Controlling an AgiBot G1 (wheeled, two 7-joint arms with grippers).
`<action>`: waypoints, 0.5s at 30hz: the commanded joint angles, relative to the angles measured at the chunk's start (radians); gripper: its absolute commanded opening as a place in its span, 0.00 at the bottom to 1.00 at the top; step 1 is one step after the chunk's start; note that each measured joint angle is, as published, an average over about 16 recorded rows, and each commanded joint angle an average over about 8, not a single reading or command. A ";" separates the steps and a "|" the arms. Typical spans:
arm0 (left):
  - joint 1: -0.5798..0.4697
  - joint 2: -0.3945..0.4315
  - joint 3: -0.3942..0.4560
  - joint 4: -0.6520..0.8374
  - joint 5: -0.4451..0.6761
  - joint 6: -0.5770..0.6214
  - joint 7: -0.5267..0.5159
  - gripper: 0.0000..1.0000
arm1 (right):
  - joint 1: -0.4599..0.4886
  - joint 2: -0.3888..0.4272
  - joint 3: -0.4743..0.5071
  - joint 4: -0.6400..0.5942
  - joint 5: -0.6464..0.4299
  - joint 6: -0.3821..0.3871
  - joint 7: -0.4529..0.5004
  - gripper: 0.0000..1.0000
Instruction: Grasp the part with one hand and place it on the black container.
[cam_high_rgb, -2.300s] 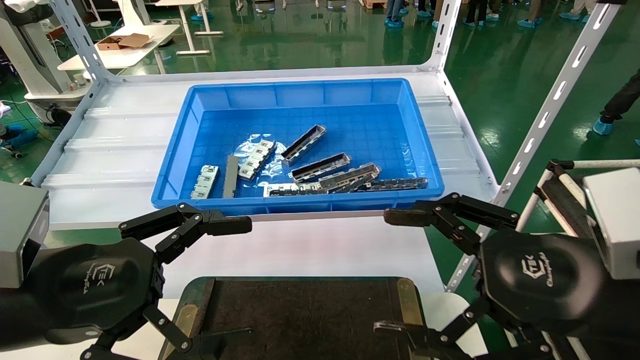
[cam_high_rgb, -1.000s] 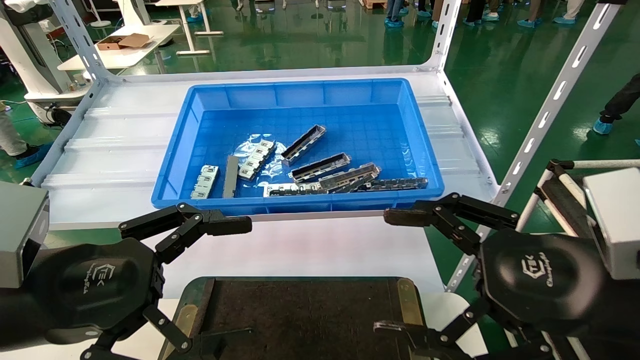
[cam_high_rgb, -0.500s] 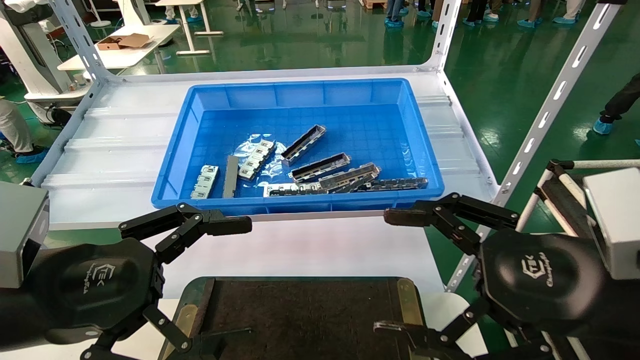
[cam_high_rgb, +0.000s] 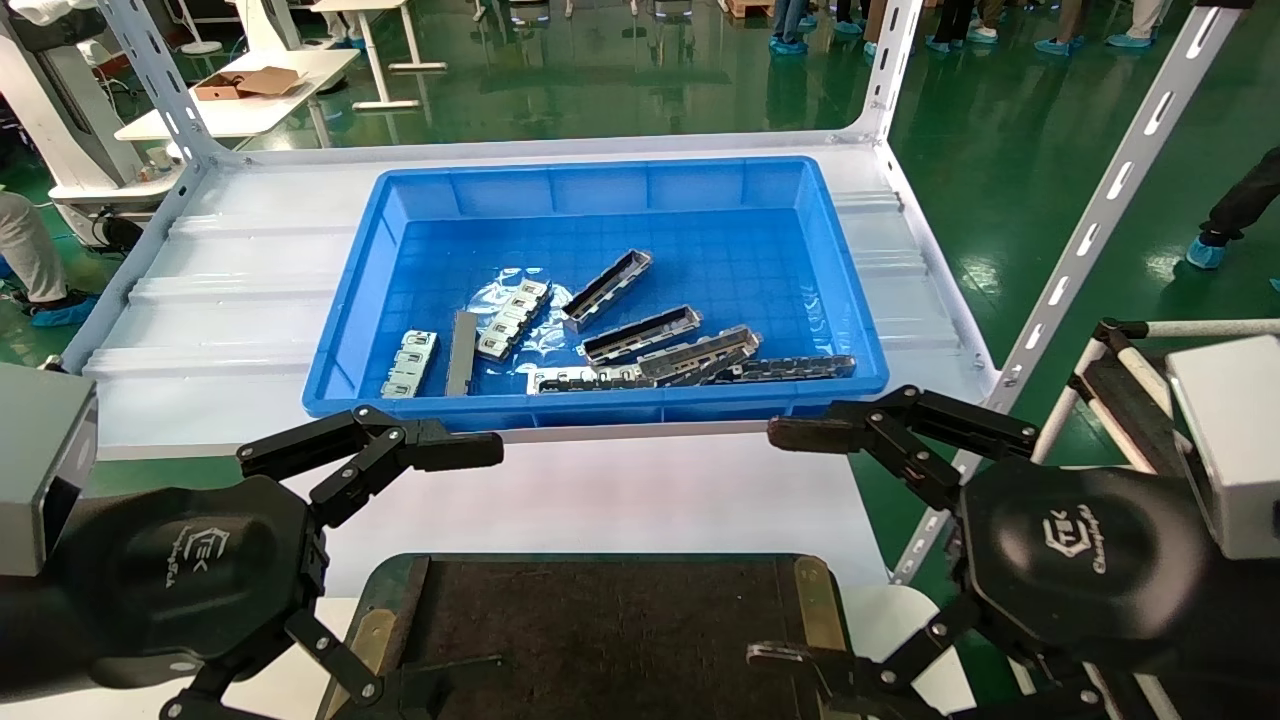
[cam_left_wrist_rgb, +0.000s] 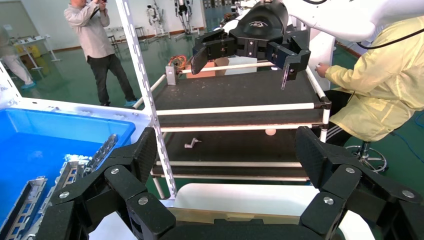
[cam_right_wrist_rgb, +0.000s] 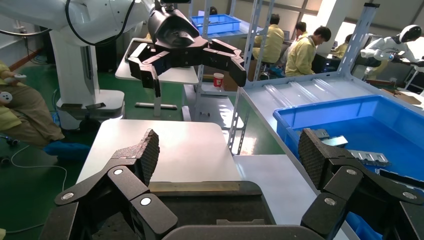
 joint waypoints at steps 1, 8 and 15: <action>0.000 0.000 0.000 0.001 0.000 -0.003 0.000 1.00 | 0.000 0.000 0.000 0.000 0.000 0.000 0.000 1.00; 0.002 0.013 -0.001 -0.005 0.020 -0.051 0.003 1.00 | 0.000 0.000 0.000 0.000 0.000 0.000 0.000 1.00; 0.005 0.041 0.005 -0.009 0.056 -0.110 0.018 1.00 | 0.000 0.000 -0.001 0.000 0.000 0.000 0.000 1.00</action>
